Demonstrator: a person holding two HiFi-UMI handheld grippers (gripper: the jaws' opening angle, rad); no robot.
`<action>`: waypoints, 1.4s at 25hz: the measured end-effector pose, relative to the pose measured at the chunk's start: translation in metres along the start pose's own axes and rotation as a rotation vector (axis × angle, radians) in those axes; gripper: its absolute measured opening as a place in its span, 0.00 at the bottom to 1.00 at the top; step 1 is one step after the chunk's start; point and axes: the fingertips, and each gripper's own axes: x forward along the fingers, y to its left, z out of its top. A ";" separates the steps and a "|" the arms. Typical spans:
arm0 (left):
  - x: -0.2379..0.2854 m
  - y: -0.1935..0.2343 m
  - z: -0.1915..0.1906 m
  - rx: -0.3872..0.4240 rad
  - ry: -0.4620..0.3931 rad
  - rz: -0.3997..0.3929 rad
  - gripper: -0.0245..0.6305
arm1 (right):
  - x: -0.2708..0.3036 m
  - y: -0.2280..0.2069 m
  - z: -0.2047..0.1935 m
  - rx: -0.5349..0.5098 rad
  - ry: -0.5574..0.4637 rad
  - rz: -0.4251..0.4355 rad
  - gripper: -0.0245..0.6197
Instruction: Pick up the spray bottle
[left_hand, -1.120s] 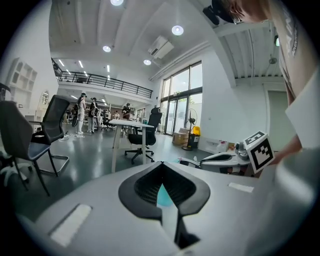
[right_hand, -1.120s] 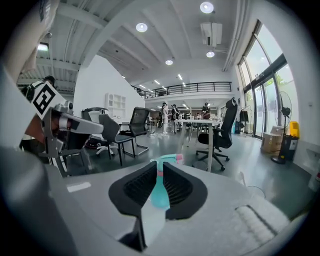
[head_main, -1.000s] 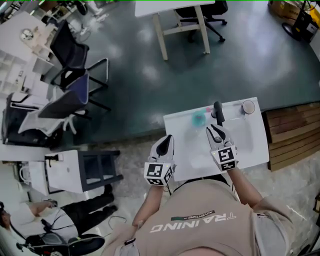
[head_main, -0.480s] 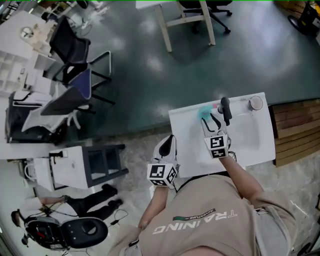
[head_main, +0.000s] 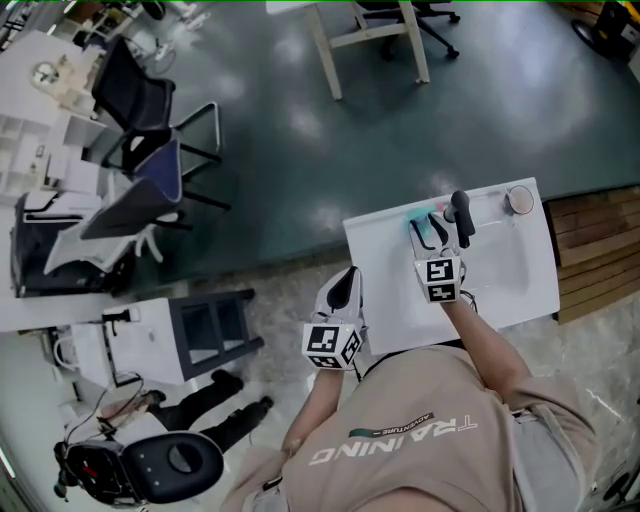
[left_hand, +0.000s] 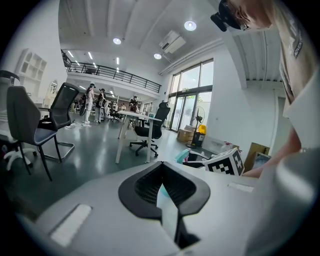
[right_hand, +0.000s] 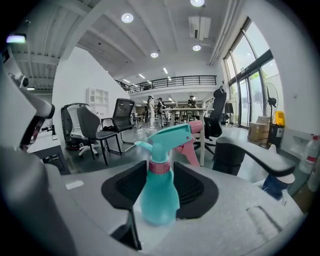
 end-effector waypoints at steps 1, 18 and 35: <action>0.000 0.001 0.001 0.000 0.000 -0.003 0.07 | 0.001 0.000 0.003 -0.002 -0.009 -0.005 0.30; -0.028 0.009 0.003 0.006 -0.033 0.041 0.07 | 0.005 0.013 0.010 -0.066 -0.017 0.029 0.25; -0.036 -0.023 0.018 0.037 -0.115 0.003 0.07 | -0.088 0.037 0.072 -0.095 -0.116 0.226 0.24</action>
